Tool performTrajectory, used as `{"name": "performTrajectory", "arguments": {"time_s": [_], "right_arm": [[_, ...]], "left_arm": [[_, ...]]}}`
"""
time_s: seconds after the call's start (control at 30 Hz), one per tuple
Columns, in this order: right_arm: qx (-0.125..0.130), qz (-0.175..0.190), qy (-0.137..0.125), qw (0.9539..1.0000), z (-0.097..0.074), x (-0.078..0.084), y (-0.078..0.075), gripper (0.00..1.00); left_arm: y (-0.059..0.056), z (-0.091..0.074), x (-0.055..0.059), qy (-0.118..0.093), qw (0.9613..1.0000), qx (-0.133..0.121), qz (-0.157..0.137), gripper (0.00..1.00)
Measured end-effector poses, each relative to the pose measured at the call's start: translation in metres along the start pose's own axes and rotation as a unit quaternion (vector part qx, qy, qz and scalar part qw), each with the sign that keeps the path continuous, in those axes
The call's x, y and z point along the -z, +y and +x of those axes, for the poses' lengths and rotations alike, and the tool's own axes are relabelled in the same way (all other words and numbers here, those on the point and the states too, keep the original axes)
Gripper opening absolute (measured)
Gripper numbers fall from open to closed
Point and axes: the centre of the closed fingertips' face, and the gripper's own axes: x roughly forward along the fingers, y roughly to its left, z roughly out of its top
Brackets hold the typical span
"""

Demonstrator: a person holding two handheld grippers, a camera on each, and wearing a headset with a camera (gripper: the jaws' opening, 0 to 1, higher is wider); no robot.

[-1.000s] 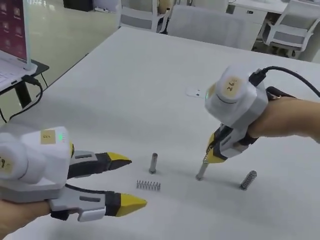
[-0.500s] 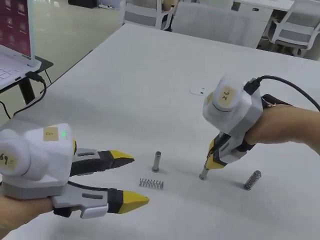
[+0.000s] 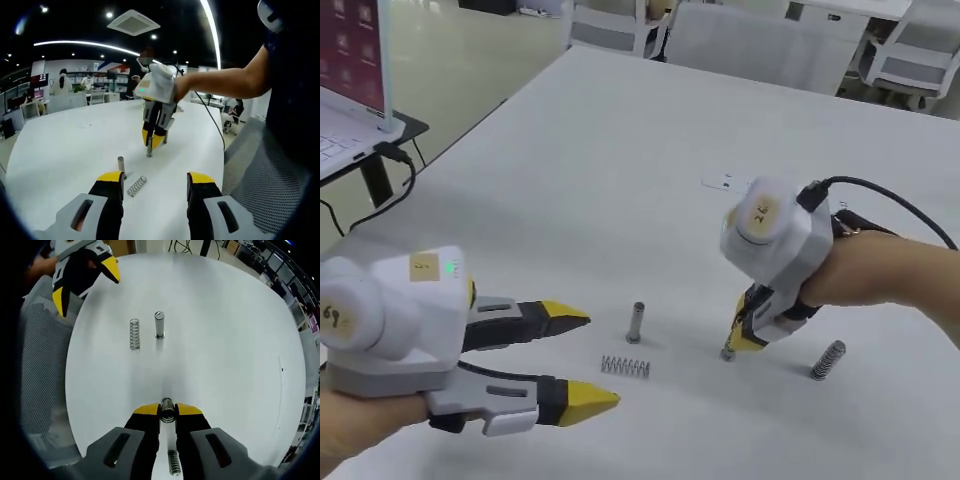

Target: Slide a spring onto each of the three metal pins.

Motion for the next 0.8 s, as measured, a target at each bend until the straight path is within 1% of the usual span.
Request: {"name": "performTrajectory", "arguments": {"time_s": [0.37, 0.47, 0.8], "right_arm": [[-0.003, 0.010, 0.000, 0.9999, 0.0086, 0.0042, 0.0015, 0.09], [-0.003, 0.014, -0.004, 0.9999, 0.0081, 0.0035, 0.0014, 0.09], [-0.007, 0.018, 0.000, 0.9998, 0.0086, 0.0060, 0.0027, 0.10]], "left_arm": [[0.0008, -0.0009, 0.0010, 0.001, 1.0000, -0.002, -0.001, 0.45], [0.0010, -0.0006, 0.0006, 0.002, 1.0000, -0.001, 0.000, 0.44], [-0.0003, 0.0007, -0.0006, 0.001, 1.0000, 0.001, 0.000, 0.44]]}}
